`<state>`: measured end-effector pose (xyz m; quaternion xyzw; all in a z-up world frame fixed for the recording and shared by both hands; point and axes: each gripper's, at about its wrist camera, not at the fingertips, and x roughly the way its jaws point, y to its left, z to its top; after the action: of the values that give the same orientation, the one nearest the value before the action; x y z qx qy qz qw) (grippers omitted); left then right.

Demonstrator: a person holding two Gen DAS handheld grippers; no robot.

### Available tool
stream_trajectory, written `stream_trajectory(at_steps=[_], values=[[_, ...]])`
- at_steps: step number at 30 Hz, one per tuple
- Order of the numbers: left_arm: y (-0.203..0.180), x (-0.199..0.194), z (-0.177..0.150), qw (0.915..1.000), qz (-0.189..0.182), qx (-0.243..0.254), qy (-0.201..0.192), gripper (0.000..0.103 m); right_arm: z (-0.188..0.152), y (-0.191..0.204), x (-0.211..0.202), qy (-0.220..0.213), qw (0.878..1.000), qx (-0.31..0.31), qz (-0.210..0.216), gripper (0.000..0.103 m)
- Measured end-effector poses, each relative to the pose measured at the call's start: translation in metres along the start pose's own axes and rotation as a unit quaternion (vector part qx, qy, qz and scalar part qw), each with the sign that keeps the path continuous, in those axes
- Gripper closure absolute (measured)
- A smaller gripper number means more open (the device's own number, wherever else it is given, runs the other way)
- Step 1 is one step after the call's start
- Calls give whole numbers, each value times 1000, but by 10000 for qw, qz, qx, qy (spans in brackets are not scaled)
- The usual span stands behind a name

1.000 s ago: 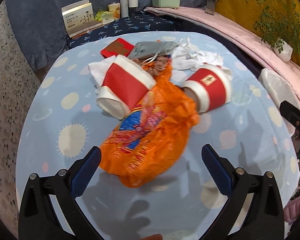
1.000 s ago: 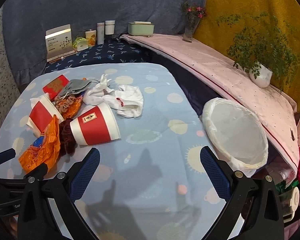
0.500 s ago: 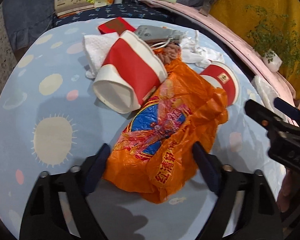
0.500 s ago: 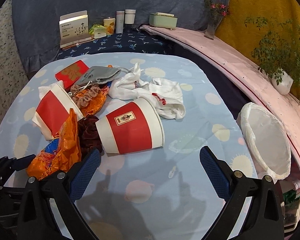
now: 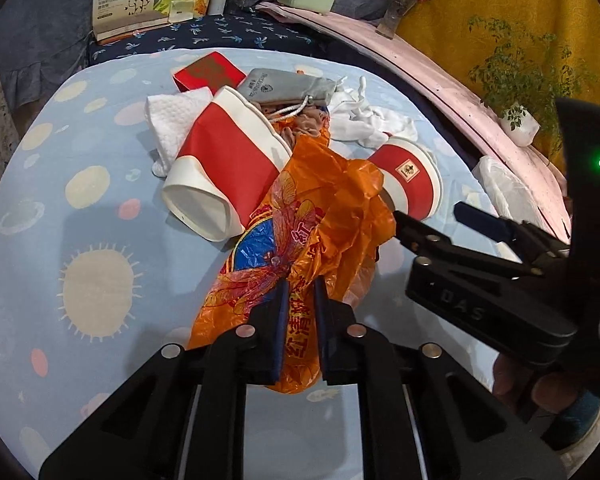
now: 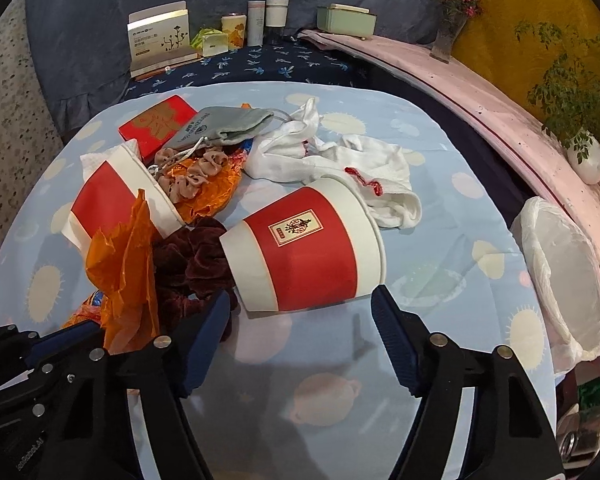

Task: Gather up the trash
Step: 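Grasp the orange plastic bag with the left gripper while the right gripper grasps the red-white cup, then carry the orange bag and red cup to the wastebasket and release both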

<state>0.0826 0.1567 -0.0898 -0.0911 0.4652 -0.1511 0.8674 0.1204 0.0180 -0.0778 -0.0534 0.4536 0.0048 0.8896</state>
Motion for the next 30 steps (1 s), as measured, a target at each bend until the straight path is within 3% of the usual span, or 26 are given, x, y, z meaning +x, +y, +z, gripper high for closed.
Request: stream_trajectory(at_steps=[4,7,9,11,30], values=[[2,-6,4,9999,26,-96,-27,91,2,6,9,71,10000,2,58,49],[0,-10,6,9999,64,-103,-58,91,4,7,14,134,9999,36,36,65],[-1,-13,7,9999,85,-104,-70,91,3,4,15,176,9998,88,99,87],[-2,-16,8,9998,114,-107,-79,92,3,0,14,186,9997,144,121,96],[-71,-37,27,9990,11,323,-307,92,12,-74,-65,-736,9957,543,-135,101]])
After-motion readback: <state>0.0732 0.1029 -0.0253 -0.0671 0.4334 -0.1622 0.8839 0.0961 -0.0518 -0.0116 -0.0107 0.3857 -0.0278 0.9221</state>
